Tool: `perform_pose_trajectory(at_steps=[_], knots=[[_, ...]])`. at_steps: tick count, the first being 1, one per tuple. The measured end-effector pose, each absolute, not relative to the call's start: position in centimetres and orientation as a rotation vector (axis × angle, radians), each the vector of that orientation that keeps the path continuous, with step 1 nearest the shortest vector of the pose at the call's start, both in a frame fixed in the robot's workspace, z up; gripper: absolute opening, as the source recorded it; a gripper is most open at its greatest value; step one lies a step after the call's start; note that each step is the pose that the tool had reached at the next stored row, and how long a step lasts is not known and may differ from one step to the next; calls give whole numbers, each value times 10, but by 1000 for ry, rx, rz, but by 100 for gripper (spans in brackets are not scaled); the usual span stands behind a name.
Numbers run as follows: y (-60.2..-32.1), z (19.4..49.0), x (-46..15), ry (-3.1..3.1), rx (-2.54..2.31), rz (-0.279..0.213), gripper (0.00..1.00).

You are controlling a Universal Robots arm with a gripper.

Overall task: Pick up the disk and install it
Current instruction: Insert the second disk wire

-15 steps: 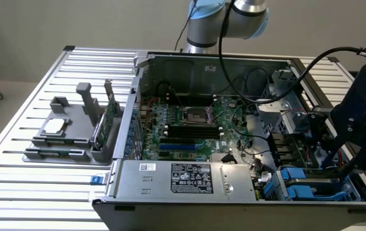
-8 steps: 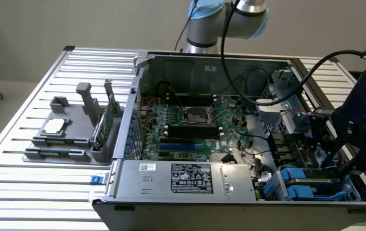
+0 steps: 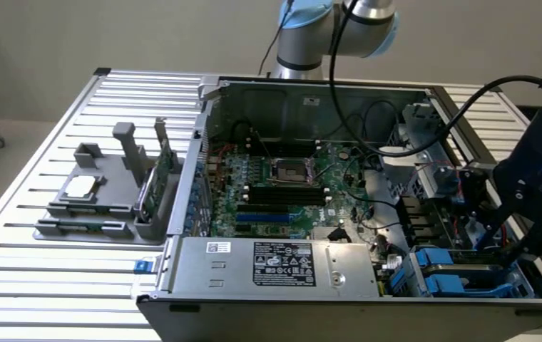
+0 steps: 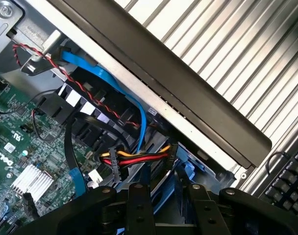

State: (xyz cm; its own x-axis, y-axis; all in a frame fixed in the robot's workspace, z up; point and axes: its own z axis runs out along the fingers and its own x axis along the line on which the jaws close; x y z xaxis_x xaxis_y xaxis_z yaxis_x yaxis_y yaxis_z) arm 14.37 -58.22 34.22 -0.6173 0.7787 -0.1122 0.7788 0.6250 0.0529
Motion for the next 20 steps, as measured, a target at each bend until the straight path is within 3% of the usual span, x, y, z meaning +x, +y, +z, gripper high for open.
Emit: perform_pose_trajectory(at_steps=[20], knots=[[-588,339,151,2679,1401,10,33]])
